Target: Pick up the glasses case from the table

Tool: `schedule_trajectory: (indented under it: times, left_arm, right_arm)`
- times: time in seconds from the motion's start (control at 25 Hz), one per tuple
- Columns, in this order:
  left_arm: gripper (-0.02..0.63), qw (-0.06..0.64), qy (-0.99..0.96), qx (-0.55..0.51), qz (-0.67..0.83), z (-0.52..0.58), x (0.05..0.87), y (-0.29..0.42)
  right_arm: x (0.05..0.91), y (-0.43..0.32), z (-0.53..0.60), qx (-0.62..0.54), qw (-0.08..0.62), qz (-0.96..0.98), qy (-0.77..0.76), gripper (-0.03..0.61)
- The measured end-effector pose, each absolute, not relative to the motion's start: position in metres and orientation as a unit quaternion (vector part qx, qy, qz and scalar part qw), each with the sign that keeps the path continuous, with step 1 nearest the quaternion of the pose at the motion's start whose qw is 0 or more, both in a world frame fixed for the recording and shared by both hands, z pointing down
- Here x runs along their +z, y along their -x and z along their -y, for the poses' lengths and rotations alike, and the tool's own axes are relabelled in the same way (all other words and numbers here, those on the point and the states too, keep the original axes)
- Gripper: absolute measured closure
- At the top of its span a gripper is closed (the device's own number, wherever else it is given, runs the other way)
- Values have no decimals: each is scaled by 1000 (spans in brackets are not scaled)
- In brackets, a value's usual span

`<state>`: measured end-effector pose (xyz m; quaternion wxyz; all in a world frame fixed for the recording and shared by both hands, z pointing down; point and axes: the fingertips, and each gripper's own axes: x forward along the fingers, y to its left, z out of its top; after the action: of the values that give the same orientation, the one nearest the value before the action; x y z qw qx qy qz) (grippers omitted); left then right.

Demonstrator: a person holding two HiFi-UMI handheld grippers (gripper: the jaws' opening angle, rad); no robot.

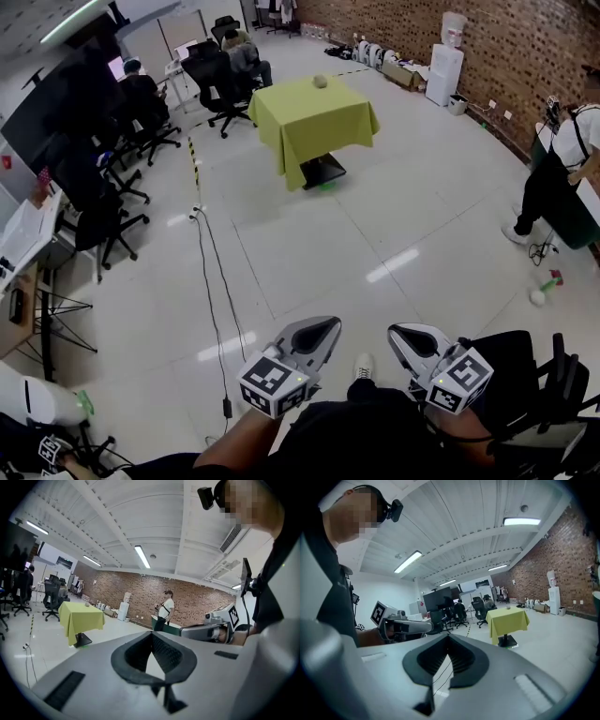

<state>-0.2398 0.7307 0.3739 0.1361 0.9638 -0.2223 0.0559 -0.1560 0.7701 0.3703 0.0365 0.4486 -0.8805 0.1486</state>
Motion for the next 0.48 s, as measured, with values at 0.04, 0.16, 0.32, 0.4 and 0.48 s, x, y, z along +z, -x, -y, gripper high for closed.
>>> schedule_trajectory:
  times: [0.04,0.16,0.32,0.4,0.48]
  left_arm:
    - [611,140,-964,52,219,-721,371,232]
    - [611,144,-964,54,218,-692,366,205]
    - [611,137,-961,63,230,-655,358,171]
    - [611,130,-962,68,232,-640,358,154]
    - [611,122,-961,71,237,-626,359,137]
  right_arm:
    - [370,149,-758,149,32,881,-448,577]
    - [365,124,-725,149,16,882,-447,577]
    - [361,94,-691,150,-4,884,-442,577]
    - [363,80,-677,152,-7,887,-437,577]
    - [366,64,-663,153,-9,888,-433,577]
